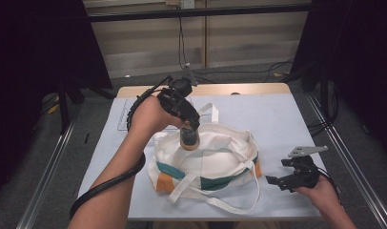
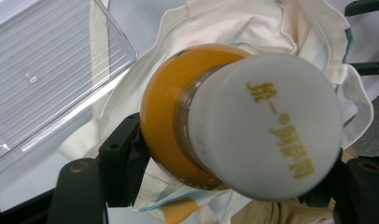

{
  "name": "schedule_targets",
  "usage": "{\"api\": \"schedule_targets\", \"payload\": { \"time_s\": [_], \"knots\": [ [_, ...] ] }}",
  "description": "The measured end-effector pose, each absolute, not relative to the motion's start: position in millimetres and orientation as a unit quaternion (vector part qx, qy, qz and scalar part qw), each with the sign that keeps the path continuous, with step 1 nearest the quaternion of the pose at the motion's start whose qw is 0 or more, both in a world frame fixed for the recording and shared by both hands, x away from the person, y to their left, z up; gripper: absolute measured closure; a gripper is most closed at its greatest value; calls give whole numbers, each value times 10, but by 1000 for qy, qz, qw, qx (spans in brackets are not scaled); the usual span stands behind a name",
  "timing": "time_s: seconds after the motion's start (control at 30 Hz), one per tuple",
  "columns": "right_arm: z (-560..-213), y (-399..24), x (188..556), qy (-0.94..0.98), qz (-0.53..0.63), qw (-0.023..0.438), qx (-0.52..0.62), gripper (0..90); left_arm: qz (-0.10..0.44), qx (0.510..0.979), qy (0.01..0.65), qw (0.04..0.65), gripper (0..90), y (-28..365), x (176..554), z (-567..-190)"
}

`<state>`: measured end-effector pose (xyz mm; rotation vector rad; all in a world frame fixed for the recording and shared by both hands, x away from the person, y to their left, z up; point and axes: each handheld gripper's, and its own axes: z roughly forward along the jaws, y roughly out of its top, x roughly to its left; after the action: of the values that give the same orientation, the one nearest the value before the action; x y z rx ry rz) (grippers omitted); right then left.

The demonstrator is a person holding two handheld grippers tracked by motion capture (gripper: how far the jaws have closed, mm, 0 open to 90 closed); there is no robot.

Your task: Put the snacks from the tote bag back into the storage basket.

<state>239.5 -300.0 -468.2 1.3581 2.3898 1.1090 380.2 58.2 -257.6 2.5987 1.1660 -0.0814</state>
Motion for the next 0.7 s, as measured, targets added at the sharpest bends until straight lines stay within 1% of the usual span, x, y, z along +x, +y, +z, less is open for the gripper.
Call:
{"api": "schedule_targets", "payload": {
  "time_s": [0.07,0.27,0.37,0.47,0.57,0.63,0.7],
  "knots": [
    [-4683,-3002,2396,804,373,88,455,22,-33,901,406,151,310,589,3818,-2561],
    [-4682,-2996,2396,804,373,88,455,22,-22,899,412,146,309,611,3854,-2507],
    [-4676,-2991,2393,804,373,88,454,22,-28,900,410,148,310,618,3875,-2492],
    [-4676,-2988,2391,804,372,89,454,22,-18,898,415,147,309,616,3891,-2472],
    [-4675,-2988,2392,804,373,89,455,22,-29,897,415,150,309,629,3923,-2457],
    [-4675,-2988,2394,804,372,89,455,22,-27,895,418,153,309,624,3931,-2446],
    [-4677,-2991,2396,804,372,88,455,22,-23,899,414,144,309,622,3944,-2424]
  ]
}}
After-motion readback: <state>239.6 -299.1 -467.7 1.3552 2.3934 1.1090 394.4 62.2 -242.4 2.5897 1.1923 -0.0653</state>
